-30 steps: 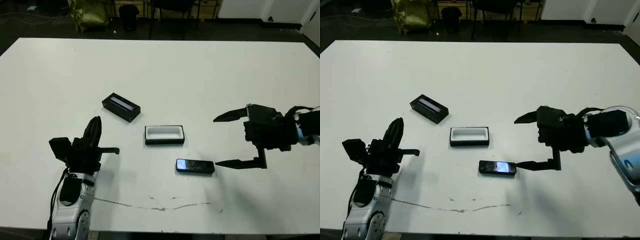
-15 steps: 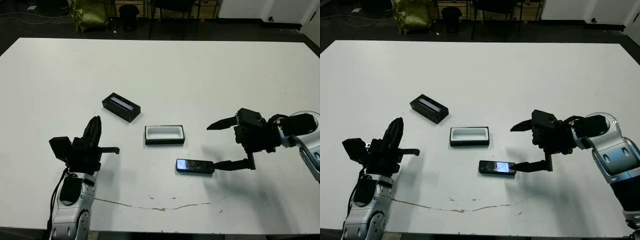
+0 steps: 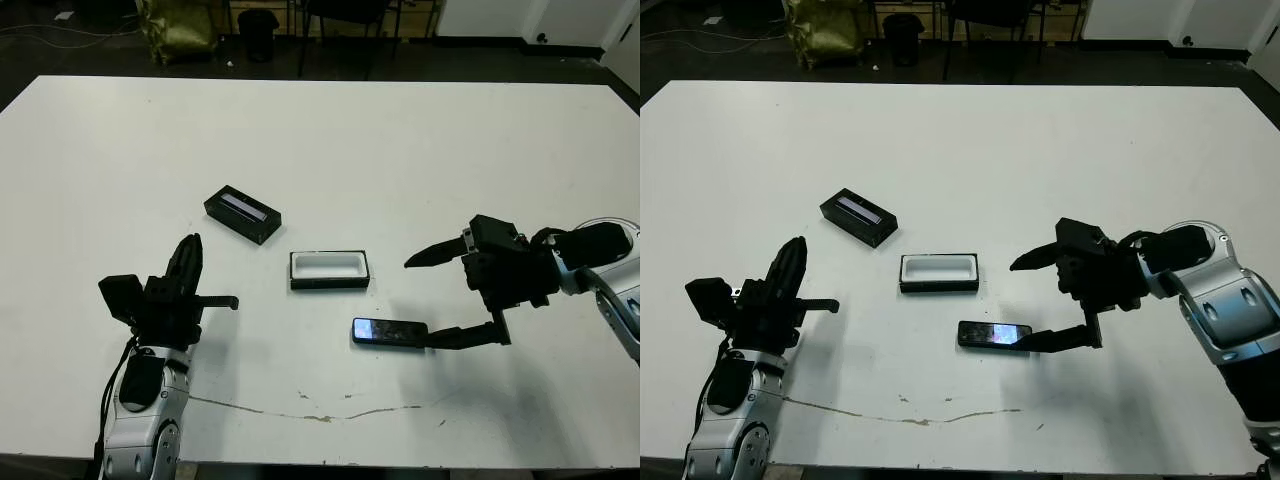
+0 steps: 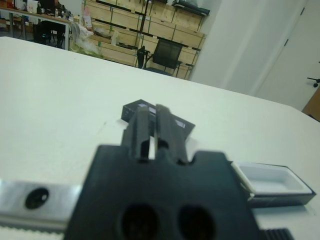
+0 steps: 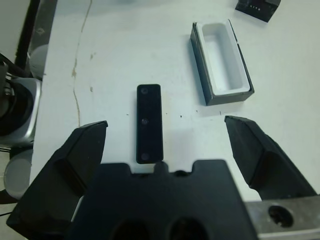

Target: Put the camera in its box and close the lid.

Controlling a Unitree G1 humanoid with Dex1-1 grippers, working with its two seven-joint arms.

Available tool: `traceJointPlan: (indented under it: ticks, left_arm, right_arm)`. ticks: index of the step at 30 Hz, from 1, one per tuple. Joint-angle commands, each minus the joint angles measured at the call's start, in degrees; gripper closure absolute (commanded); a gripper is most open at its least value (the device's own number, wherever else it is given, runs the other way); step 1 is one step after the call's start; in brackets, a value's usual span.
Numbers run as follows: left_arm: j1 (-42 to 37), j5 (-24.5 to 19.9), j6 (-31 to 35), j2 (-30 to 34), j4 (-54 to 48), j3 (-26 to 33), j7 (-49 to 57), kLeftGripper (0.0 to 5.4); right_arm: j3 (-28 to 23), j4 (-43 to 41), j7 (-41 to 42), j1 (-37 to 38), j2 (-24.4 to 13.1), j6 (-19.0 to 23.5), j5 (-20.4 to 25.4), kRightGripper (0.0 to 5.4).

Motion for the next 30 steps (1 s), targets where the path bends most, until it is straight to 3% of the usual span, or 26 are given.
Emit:
traceJointPlan:
  ticks: [1, 8, 15, 20, 25, 30]
  left_arm:
    - [0.56, 0.35, 0.05, 0.45, 0.96, 0.31, -0.04, 5.4]
    - [0.38, 0.22, -0.42, 0.21, 1.53, 0.47, -0.13, 5.4]
    - [0.48, -0.34, 0.84, 0.31, 0.81, 0.48, -0.11, 5.4]
    - [0.32, -0.11, -0.06, 0.41, 1.47, 0.52, -0.39, 5.4]
    - [0.63, 0.03, 0.71, 0.35, 0.77, 0.39, 0.05, 5.4]
    - [0.3, -0.54, -0.29, 0.47, 1.7, 0.66, -0.95, 5.4]
  right_arm:
    - [-0.63, -0.32, -0.09, 2.02, -0.48, -1.74, 0.12, 0.01]
    - [-0.67, -2.03, -1.12, 3.81, -0.53, -2.01, 0.16, 0.01]
    - [0.32, -2.61, -2.36, 4.3, -0.5, 0.54, -0.34, 0.01]
    - [0.32, 0.96, -1.09, 5.51, 1.16, -6.28, -0.08, 0.01]
    - [0.66, 2.75, -0.05, 6.15, 1.97, -9.99, -0.05, 0.01]
    - [0.45, 4.6, -0.4, 7.52, 2.81, -8.58, 0.91, 0.01]
